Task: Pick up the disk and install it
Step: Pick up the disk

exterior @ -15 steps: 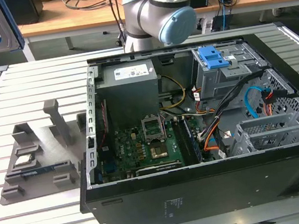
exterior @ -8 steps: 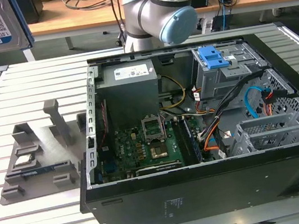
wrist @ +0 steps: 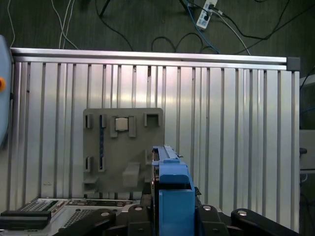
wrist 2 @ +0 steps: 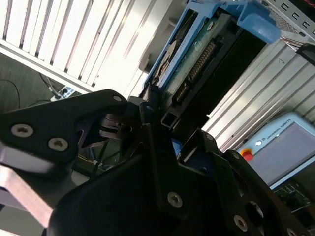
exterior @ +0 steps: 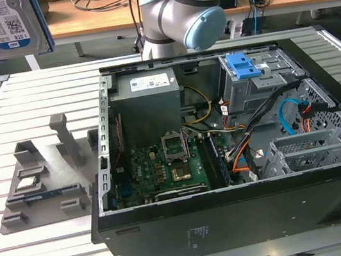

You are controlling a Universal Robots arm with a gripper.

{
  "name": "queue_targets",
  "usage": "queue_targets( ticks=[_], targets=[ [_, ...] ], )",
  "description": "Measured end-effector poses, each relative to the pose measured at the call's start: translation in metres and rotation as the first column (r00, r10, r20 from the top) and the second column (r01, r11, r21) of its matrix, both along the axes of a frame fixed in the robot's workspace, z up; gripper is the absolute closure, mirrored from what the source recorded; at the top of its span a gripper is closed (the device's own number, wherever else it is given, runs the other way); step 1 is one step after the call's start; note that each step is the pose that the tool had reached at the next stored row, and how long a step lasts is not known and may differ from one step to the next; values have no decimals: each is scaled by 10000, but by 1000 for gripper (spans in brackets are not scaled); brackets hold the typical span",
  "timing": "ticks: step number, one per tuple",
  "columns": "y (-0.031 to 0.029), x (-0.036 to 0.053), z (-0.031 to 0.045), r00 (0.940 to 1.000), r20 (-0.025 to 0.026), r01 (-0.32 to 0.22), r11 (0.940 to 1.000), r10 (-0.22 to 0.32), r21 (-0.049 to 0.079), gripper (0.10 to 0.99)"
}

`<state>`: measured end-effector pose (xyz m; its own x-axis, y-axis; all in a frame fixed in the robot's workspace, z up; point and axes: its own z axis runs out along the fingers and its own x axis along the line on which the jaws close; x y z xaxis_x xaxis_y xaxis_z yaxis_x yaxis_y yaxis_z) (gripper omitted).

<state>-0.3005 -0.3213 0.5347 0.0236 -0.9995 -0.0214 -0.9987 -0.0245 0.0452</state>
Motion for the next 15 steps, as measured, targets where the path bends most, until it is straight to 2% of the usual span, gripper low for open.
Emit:
queue_targets(
  ticks=[6,15],
  targets=[
    [0,104,0,10000,0,1,10000,-1,0,722],
    [0,214,0,10000,0,1,10000,-1,0,722]
  ],
)
